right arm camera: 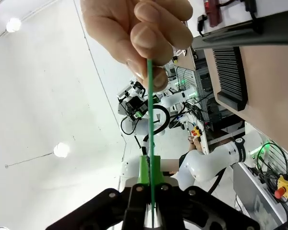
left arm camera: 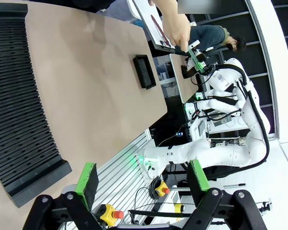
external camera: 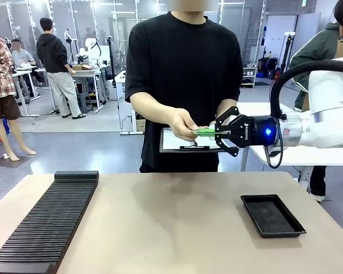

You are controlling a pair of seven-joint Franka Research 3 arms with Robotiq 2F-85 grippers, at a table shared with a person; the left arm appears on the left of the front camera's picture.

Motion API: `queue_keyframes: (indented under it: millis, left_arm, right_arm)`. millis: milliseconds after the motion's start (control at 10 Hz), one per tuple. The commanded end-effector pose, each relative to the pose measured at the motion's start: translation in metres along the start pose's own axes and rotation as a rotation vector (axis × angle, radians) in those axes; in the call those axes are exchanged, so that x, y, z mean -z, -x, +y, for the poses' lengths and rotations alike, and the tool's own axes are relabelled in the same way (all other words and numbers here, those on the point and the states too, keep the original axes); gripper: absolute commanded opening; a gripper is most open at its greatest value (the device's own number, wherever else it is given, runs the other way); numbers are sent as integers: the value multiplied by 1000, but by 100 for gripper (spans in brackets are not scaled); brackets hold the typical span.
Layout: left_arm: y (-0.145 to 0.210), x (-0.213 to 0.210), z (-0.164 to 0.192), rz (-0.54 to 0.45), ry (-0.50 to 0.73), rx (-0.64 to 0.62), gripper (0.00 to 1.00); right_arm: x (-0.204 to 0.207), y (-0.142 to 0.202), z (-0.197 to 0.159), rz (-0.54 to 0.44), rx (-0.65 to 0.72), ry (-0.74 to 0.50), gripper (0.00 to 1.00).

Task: Inspect the PCB.
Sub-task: Pick up the Blank PCB that the human is holding.

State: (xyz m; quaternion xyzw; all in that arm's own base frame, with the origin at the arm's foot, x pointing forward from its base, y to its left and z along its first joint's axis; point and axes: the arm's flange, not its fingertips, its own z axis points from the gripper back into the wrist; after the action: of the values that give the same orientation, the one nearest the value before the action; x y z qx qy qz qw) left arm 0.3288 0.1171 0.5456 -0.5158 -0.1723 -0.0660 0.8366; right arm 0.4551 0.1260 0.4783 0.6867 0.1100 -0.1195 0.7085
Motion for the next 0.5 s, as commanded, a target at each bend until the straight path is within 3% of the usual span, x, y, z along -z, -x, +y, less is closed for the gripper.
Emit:
queue_keyframes:
  millis: [0,400]
  left_arm:
    - [-2,-2,-3,10,-10,-2,95]
    - [-2,-2,-3,10,-10,-2,95]
  right_arm:
    - [0,0,3,-3,-6,0,0]
    - [0,0,3,-3,-6,0,0]
